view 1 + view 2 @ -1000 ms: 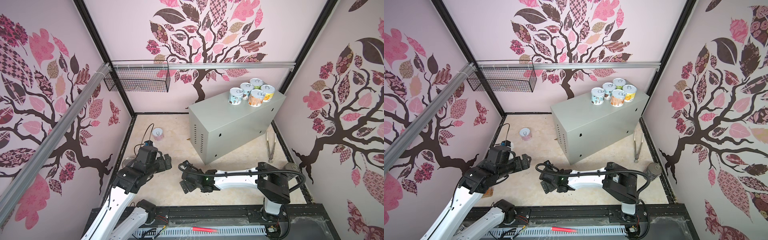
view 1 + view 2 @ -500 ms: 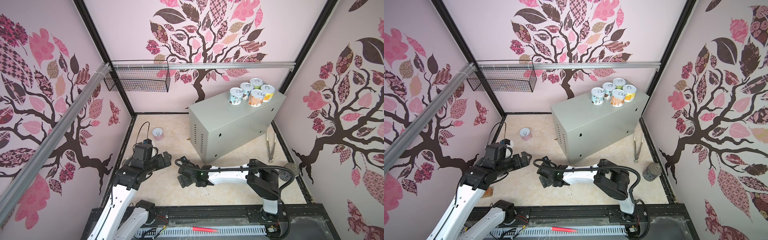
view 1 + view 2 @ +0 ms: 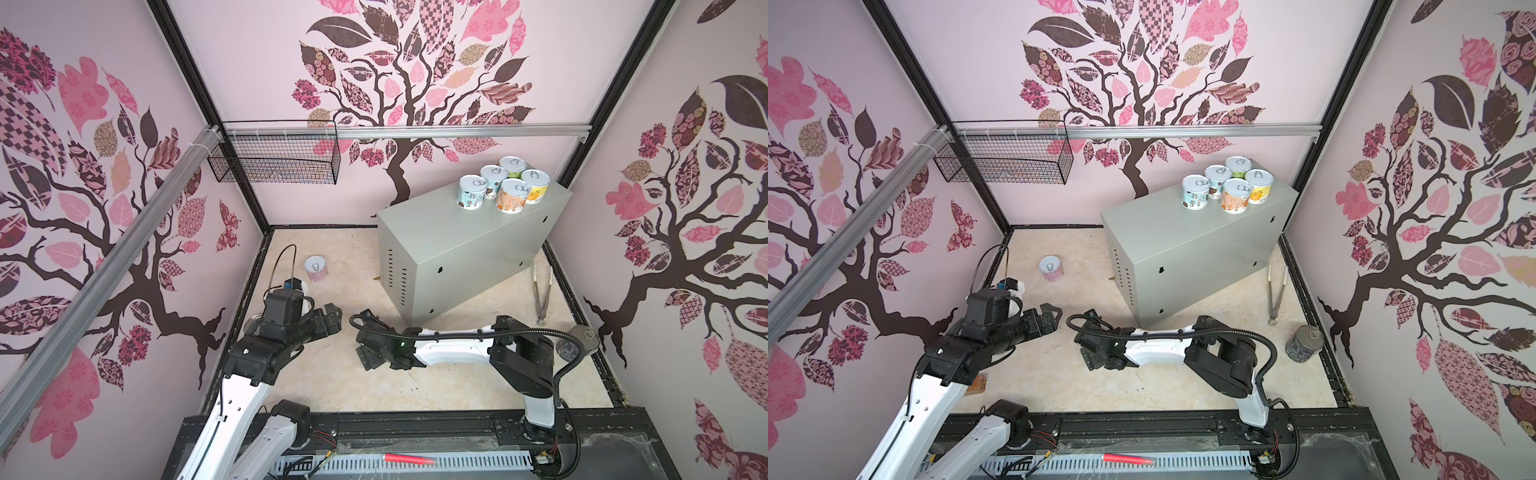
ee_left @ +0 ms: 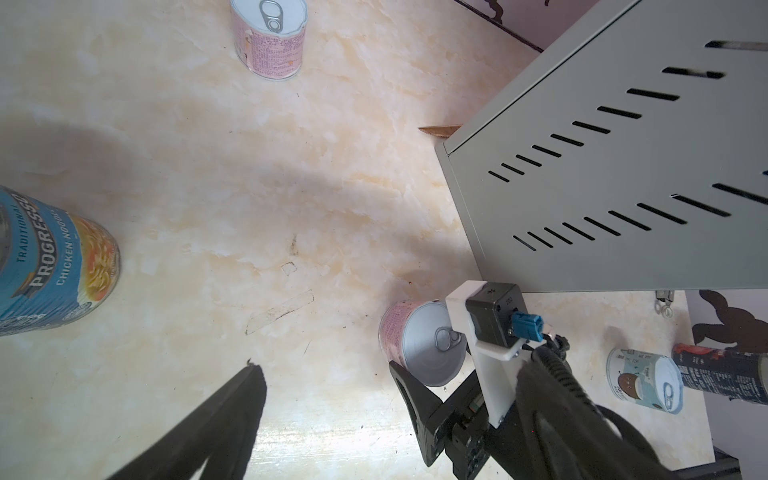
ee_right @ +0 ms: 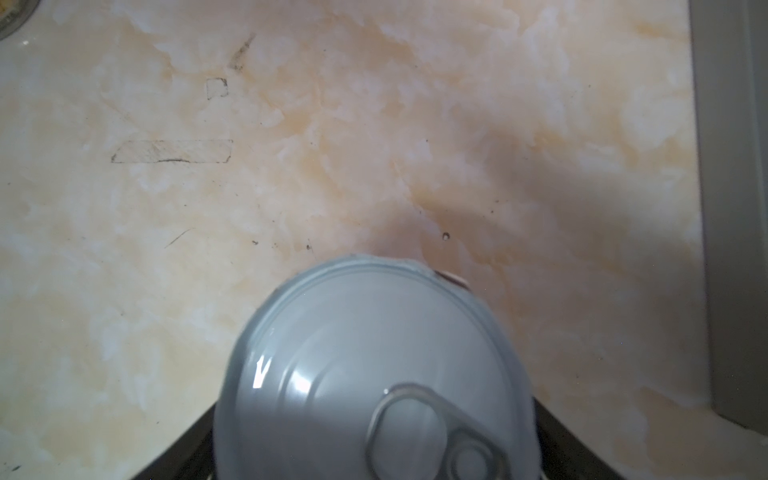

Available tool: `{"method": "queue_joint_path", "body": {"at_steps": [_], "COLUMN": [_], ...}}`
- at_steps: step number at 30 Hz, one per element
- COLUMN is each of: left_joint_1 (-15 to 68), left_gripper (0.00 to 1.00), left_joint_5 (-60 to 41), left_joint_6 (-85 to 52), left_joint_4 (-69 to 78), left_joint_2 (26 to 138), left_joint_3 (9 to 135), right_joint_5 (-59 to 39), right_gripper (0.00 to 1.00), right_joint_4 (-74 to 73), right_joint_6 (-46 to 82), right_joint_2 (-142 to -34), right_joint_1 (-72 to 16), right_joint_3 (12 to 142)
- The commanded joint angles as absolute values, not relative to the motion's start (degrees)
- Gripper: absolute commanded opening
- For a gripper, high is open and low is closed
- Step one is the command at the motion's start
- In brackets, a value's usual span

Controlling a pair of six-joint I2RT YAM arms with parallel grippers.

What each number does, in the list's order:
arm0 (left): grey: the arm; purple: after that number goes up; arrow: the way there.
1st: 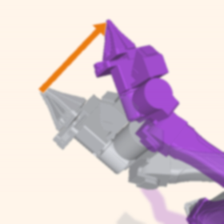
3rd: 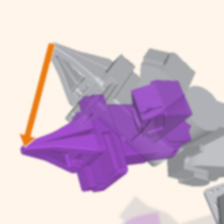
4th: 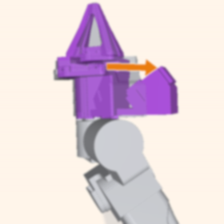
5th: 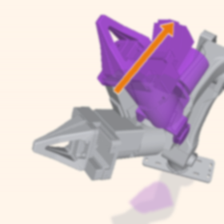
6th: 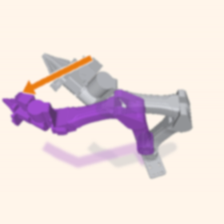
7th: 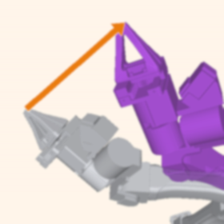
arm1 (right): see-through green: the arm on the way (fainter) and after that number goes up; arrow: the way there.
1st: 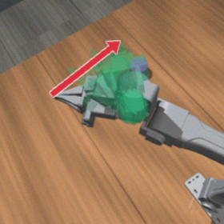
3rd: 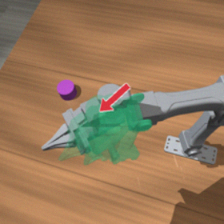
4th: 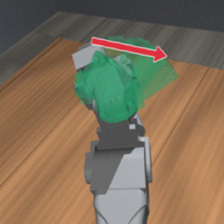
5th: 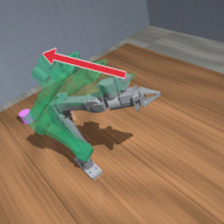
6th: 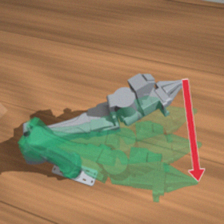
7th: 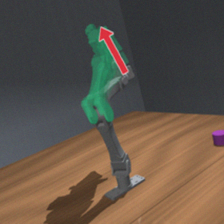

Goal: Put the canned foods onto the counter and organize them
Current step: 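Lower the left gripper toward the floor while the right gripper descends onto the pink-label can, then close the right gripper on the pink-label can and lift it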

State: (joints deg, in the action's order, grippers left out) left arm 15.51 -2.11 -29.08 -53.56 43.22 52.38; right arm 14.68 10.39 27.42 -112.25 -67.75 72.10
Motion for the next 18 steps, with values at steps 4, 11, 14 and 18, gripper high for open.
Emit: {"method": "queue_joint_path", "body": {"at_steps": [4,11,14,18], "left_joint_1": [15.2,15.2,15.2,15.2], "left_gripper": [0.98,0.98,0.98,0.98], "left_joint_5": [-1.3,-0.4,-0.2,-0.2], "left_joint_6": [-28.5,-28.7,-28.8,-28.7], "left_joint_4": [-52.9,-53.1,-53.2,-53.3], "left_joint_2": [42.9,42.3,42.1,41.9], "left_joint_3": [50.8,50.7,50.8,50.6], "right_joint_5": [13.6,14.3,14.9,15.6], "right_gripper": [0.71,0.60,0.60,0.58], "right_joint_4": [8.6,9.3,10.1,10.8], "right_joint_6": [27.5,27.9,27.9,27.7], "right_joint_2": [-114.2,-111.6,-109.0,-104.6], "right_joint_1": [-67.6,-67.6,-67.6,-67.6], "right_joint_3": [73.7,72.5,71.3,68.9]}}
